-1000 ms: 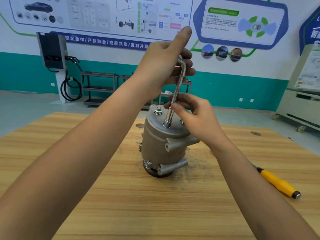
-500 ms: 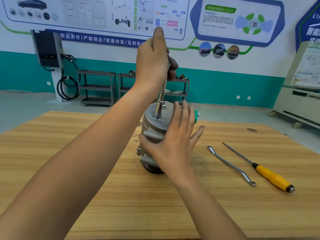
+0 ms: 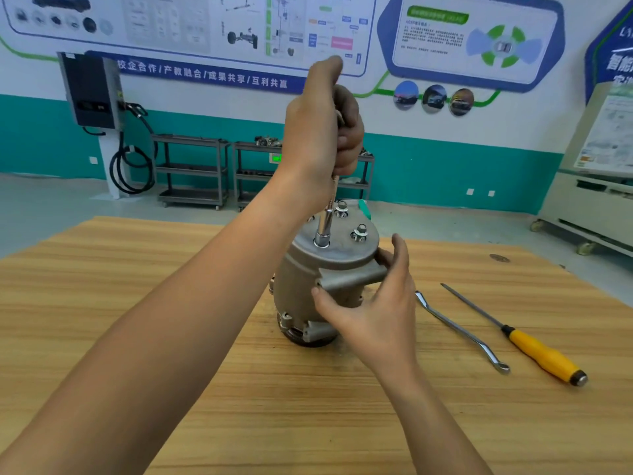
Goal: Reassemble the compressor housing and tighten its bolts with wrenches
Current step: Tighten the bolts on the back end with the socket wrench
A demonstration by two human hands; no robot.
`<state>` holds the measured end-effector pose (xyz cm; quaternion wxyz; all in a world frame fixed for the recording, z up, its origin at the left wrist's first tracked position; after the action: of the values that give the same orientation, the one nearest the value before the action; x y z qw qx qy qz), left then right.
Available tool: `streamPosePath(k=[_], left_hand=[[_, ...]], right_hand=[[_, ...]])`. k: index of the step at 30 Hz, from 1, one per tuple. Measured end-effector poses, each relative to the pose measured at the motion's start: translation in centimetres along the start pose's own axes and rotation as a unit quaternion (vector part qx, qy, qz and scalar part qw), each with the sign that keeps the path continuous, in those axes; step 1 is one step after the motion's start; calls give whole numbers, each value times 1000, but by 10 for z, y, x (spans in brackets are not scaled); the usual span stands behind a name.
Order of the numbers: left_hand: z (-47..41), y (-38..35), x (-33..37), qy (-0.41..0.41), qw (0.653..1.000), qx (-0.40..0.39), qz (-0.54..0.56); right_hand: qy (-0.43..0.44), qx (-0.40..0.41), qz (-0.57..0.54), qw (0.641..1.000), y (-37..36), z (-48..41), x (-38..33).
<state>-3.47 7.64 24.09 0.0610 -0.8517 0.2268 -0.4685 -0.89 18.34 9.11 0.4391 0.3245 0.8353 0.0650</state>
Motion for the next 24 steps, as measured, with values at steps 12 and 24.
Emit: streamPosePath(k=[12, 24], left_hand=[[-1, -23, 3, -61, 994, -57, -74], [-4, 35, 50, -162, 984, 79, -17]], right_hand=[[45, -267, -83, 959, -1, -53, 21], [-7, -329, -145, 933, -8, -69, 31]])
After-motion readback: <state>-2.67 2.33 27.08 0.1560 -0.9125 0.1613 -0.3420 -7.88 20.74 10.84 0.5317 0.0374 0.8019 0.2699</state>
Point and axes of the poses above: each hand's wrist, its own z-axis away from the middle knuckle, its own y-axis out of the back of the hand, x = y × z, the point moved 9 cm from there along -z, towards the middle knuckle, and after that the axes turned 2 degrees about -x, right-handed, at the moved point
